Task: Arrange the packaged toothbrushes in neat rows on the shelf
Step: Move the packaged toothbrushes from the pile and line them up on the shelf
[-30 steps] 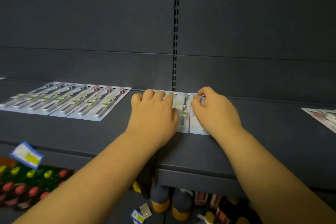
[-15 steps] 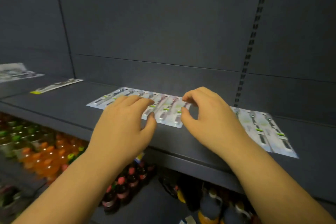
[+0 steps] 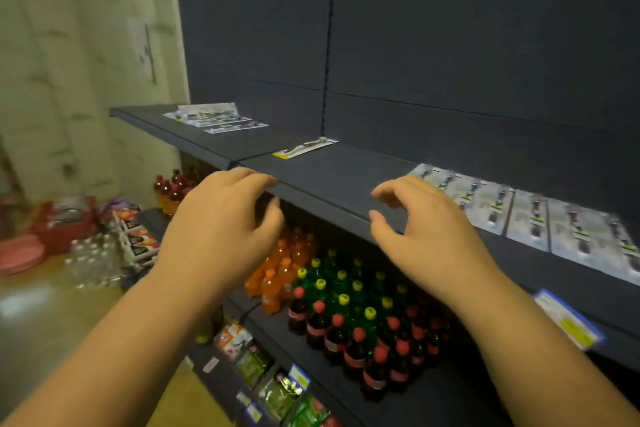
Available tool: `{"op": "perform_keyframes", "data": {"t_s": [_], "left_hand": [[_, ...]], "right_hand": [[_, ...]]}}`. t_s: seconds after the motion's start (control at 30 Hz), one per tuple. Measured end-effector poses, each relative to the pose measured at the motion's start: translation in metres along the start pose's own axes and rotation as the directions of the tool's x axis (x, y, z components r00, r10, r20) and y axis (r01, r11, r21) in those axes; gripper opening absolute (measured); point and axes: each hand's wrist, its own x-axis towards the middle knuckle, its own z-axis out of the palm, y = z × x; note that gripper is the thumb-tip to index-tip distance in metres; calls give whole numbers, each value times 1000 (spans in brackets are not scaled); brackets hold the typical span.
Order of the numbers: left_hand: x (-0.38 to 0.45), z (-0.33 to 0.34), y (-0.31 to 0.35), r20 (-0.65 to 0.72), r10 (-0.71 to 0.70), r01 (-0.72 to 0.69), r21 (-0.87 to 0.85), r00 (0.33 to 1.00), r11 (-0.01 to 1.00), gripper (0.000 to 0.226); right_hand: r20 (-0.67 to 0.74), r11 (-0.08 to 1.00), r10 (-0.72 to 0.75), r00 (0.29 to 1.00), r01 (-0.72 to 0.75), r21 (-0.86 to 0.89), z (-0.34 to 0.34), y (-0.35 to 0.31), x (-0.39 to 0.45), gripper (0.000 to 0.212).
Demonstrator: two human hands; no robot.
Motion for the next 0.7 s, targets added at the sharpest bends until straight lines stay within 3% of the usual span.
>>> {"op": "perform_keyframes", "data": {"t_s": [0.13,0.33,0.7], "left_hand": [[-1,-15,-52,-35,-70,71,25,997,997,35],[1,-12,-117,23,-176,173,94,984,980,42],[60,27,-229,36,-219,208,202,975,957,38]], "right_hand": [[63,998,-54,997,52,36,42,-30,26,26],[96,993,-91,991,82,86,100,-57,62,28],[99,975,-115,988,94,201,230,-81,151,27]]}}
